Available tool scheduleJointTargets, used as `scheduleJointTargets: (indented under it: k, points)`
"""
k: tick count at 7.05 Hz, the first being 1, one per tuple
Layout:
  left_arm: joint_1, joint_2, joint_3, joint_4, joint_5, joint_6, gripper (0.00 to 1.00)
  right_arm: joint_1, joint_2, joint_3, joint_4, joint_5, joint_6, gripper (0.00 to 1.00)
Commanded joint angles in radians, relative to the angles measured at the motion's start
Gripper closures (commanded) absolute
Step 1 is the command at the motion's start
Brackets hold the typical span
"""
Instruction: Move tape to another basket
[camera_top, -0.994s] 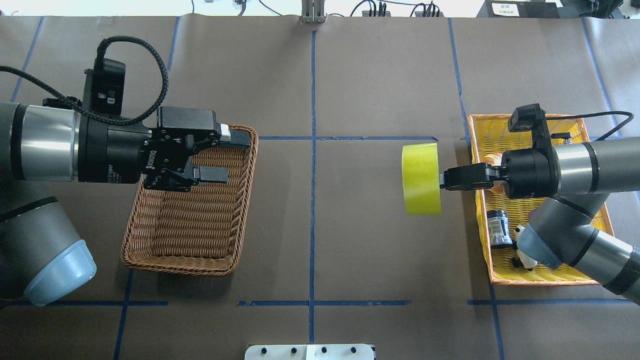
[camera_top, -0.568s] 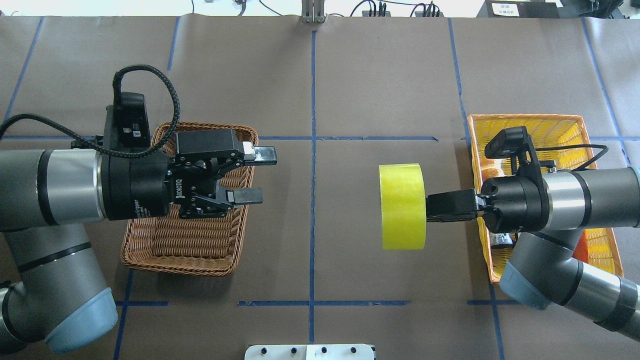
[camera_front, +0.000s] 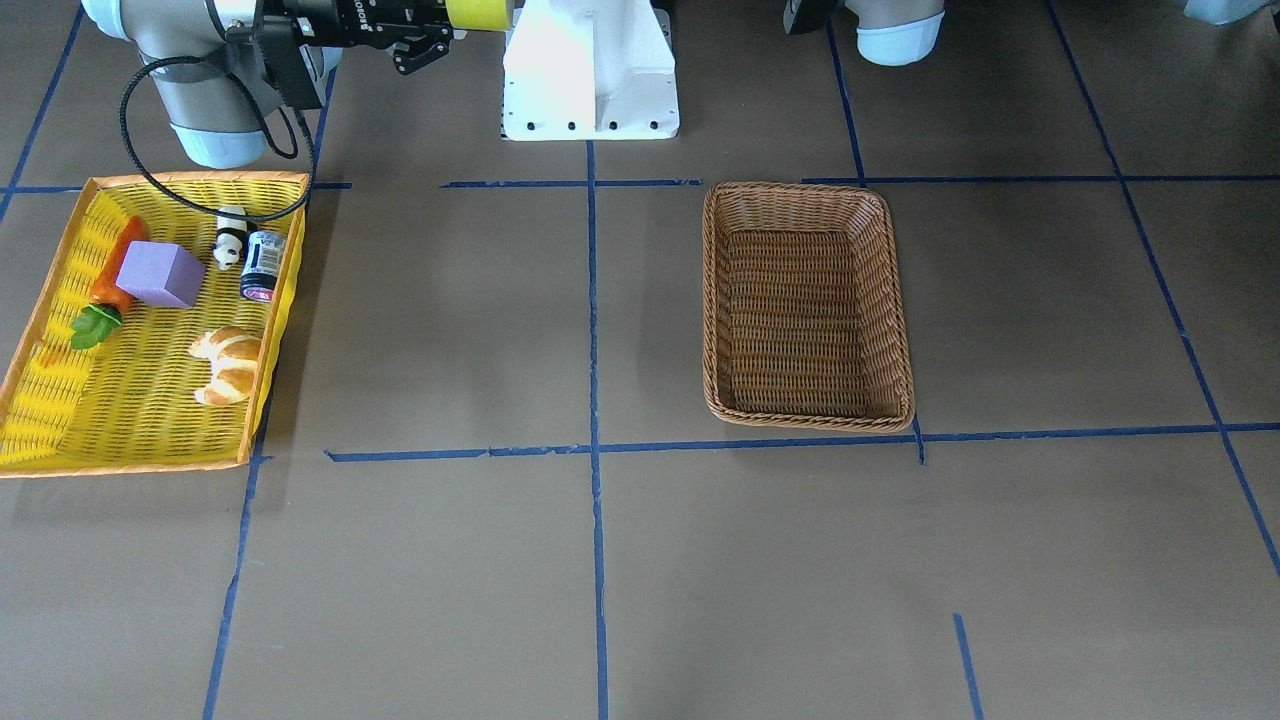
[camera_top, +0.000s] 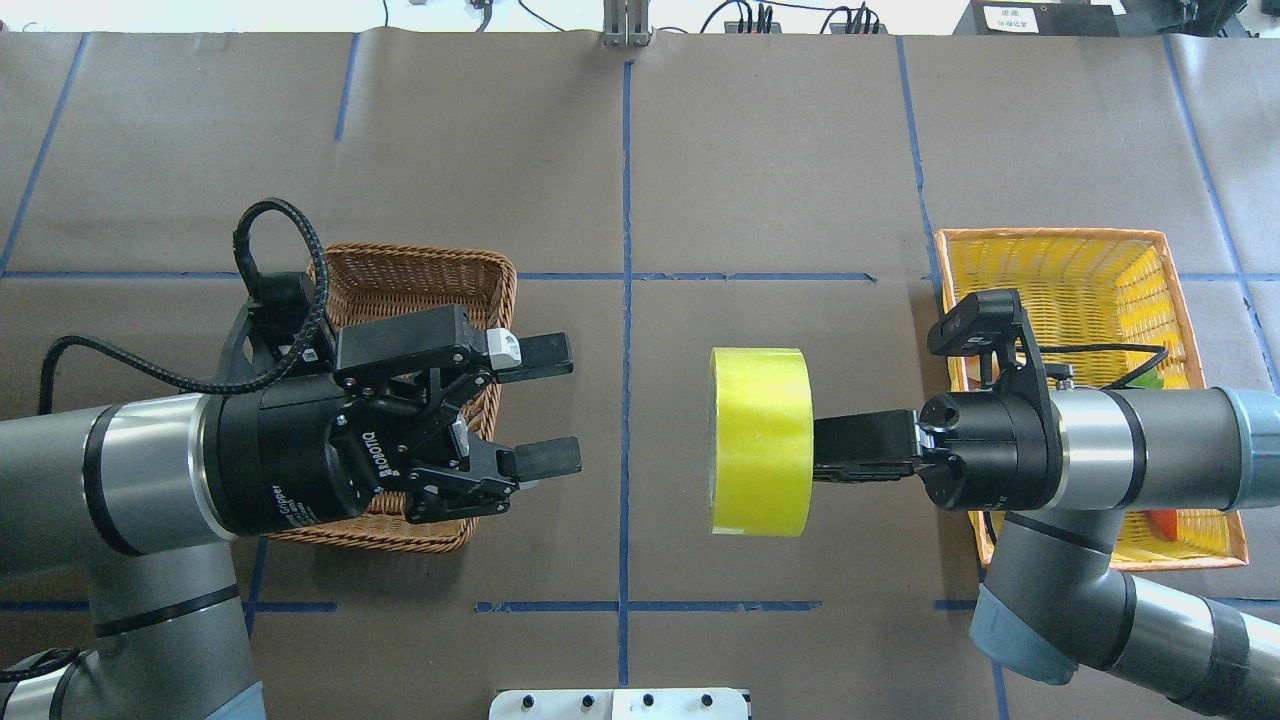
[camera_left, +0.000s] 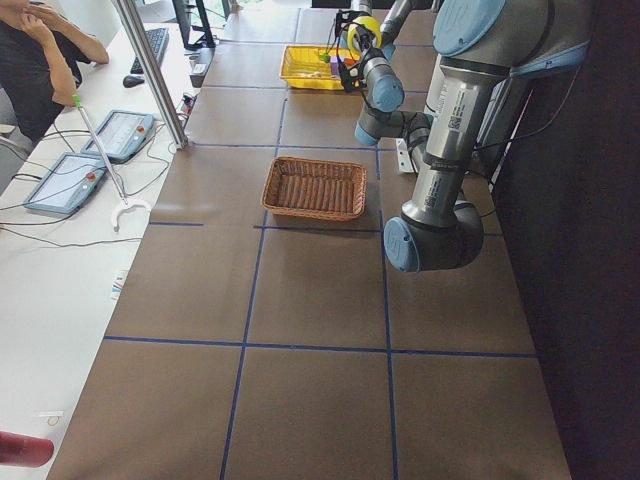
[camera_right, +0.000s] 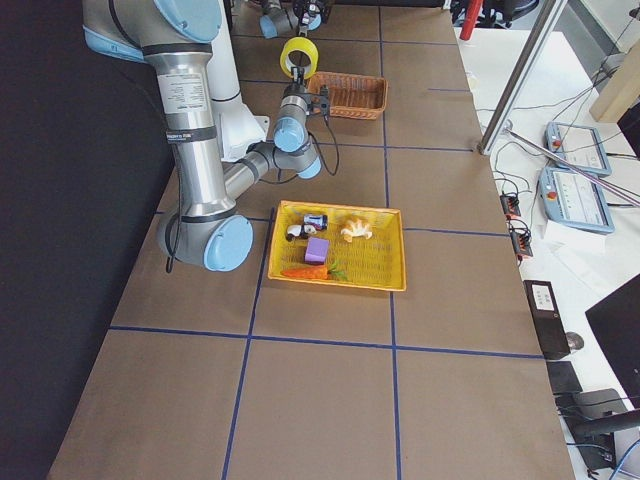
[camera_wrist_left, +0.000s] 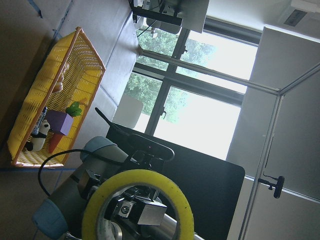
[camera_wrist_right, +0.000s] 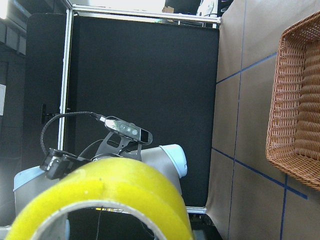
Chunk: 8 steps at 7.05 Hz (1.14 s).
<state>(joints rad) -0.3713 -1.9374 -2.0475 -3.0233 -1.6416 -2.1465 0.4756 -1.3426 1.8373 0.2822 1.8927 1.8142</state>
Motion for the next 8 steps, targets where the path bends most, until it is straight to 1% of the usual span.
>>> scheduleJointTargets:
  k: [1,3,4,6,8]
  points:
    - [0.050,-0.023,0.009,-0.006,0.057,0.002,0.00,-0.021,0.003,0.000,-0.006,-0.023,-0.004,1.00]
    - [0.057,-0.046,0.018,0.000,0.059,0.004,0.00,-0.049,0.026,-0.001,-0.011,-0.032,-0.009,1.00]
    - [0.057,-0.051,0.018,0.000,0.060,0.005,0.00,-0.058,0.039,0.000,-0.040,-0.034,-0.009,1.00]
    - [0.058,-0.054,0.017,0.000,0.060,0.005,0.00,-0.080,0.043,0.000,-0.047,-0.034,-0.012,1.00]
    - [0.060,-0.055,0.018,0.003,0.060,0.004,0.00,-0.084,0.077,-0.001,-0.087,-0.034,-0.016,1.00]
